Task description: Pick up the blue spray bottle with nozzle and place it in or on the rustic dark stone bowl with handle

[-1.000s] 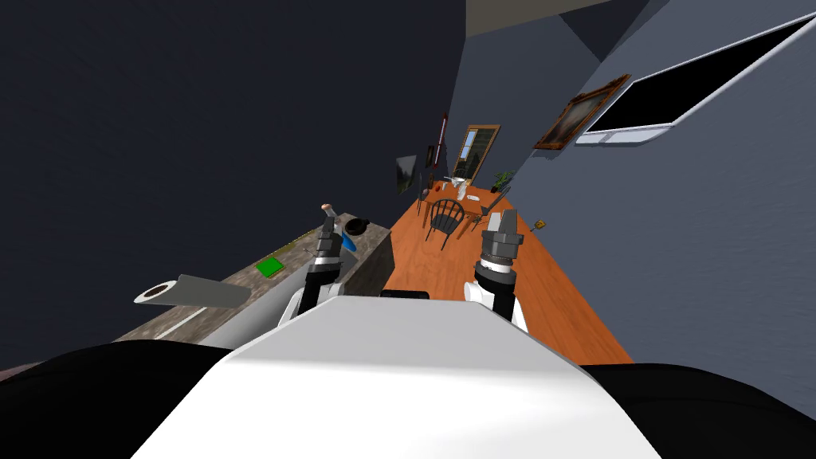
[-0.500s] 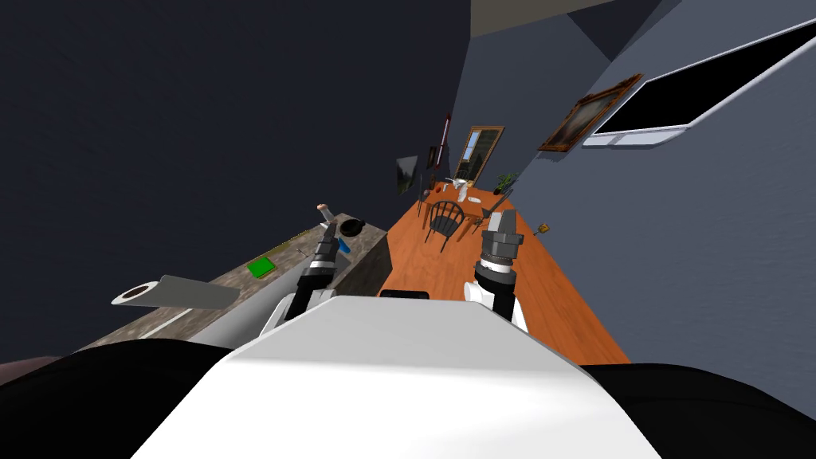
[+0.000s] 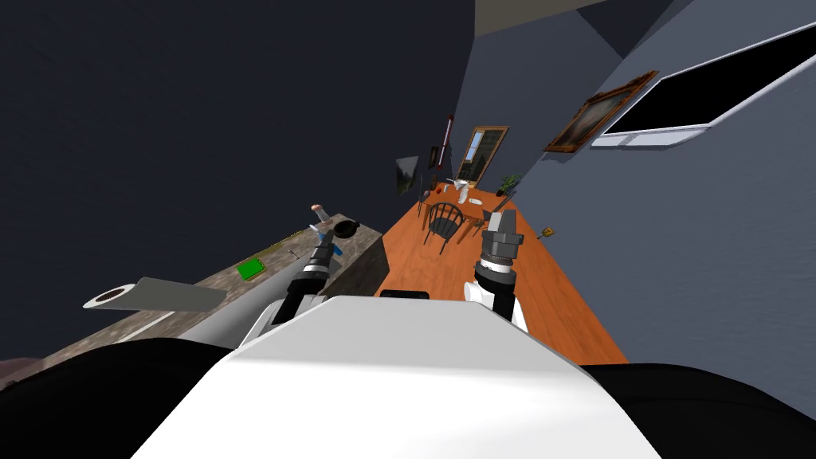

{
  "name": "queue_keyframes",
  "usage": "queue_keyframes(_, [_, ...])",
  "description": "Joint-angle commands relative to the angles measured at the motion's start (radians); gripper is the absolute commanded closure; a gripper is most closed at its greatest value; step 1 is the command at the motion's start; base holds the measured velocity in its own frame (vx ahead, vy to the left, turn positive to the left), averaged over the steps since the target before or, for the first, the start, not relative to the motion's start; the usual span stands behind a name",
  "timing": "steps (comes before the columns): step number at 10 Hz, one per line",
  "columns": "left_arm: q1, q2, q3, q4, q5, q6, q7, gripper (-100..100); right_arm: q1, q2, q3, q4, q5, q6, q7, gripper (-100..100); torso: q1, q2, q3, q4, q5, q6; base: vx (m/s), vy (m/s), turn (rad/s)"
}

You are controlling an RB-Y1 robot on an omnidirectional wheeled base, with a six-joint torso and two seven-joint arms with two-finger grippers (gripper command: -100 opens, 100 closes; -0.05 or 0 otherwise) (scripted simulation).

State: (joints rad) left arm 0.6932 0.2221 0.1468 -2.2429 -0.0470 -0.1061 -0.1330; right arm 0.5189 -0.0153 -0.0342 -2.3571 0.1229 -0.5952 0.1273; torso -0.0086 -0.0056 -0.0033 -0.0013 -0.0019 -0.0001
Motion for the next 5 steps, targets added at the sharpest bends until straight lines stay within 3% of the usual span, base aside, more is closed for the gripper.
queue_keyframes(1, [0.009, 0.009, 0.008, 0.001, 0.004, 0.031, -0.007, -100, 0.000, 0.000, 0.000, 0.000, 0.000, 0.000, 0.000, 0, 0.000, 0.000, 0.000, 0.000, 0.000, 0.000, 0.056, -0.106, 0.034])
queue_keyframes(5, [0.066, 0.038, 0.041, -0.017, 0.018, 0.140, -0.044, -100, 0.000, 0.000, 0.000, 0.000, 0.000, 0.000, 0.000, 0, 0.003, 0.002, 0.001, 0.000, 0.000, 0.000, 0.049, -0.093, 0.041])
